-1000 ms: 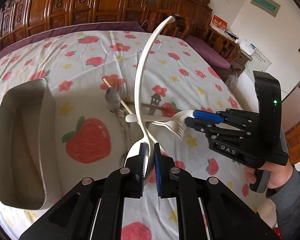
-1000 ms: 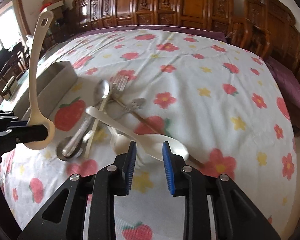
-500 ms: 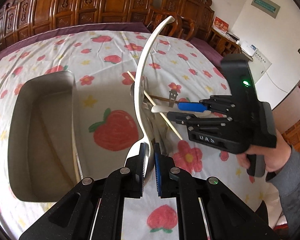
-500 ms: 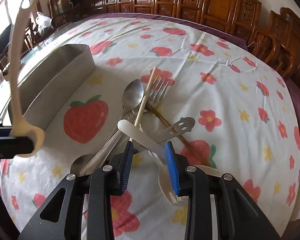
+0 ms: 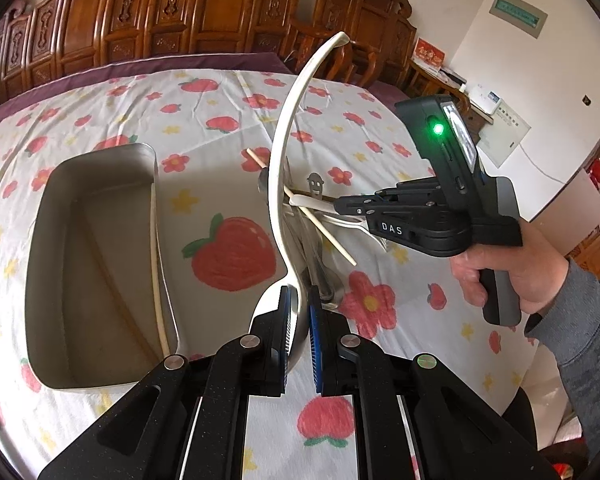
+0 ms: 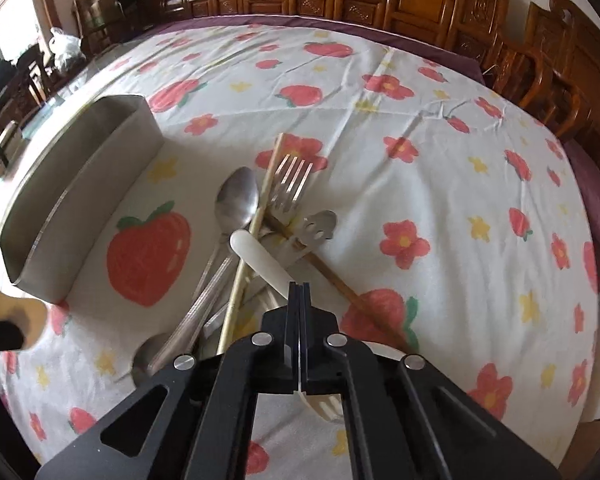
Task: Organize utensils
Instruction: 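Grasp the light wooden spoon with the right tool while the left tool holds the white spoon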
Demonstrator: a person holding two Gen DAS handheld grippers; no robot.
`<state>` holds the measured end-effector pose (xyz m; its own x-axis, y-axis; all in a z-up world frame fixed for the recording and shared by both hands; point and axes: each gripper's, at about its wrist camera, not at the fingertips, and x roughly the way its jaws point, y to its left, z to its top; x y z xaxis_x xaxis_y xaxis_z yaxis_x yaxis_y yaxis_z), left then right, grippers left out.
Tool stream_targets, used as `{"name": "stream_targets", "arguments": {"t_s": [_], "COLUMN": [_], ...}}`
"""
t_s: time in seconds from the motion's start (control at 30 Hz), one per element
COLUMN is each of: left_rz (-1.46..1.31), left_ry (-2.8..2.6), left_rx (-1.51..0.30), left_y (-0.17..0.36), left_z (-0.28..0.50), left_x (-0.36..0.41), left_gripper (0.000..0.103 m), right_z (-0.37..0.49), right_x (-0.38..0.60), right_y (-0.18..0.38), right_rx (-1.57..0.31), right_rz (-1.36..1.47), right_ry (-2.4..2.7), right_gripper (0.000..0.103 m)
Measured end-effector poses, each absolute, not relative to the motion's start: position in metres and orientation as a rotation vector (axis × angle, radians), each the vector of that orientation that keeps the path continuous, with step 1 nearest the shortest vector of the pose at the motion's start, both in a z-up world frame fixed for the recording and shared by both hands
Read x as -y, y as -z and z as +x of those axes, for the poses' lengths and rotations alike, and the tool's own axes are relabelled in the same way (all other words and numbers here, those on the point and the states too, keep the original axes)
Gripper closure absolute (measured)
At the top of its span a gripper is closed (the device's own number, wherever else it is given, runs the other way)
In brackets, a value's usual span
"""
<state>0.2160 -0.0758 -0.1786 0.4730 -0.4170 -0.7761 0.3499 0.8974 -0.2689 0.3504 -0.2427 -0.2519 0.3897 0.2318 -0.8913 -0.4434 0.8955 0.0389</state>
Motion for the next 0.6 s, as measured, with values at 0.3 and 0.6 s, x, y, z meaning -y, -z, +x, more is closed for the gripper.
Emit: {"name": "stream_targets", "arguments": {"t_s": [0.3, 0.6], "left_rz": [-0.09, -0.103], "left_ry": [0.489, 0.514], "left_rx": [-0.963, -0.966], "left_y": [0.181, 0.182], "left_z": [0.213, 0.215], "left_x": [0.074, 0.073], "left_gripper": [0.095, 0.095], "right_z": [0.354, 0.368], "right_x": [0.23, 0.231], "right_y": [0.255, 0.258], "right_rx": [-1.097, -1.126], "right_rz": [-0.281, -0.291], "right_ry": [-0.449, -0.449], "right_gripper": [0.074, 0.072]}}
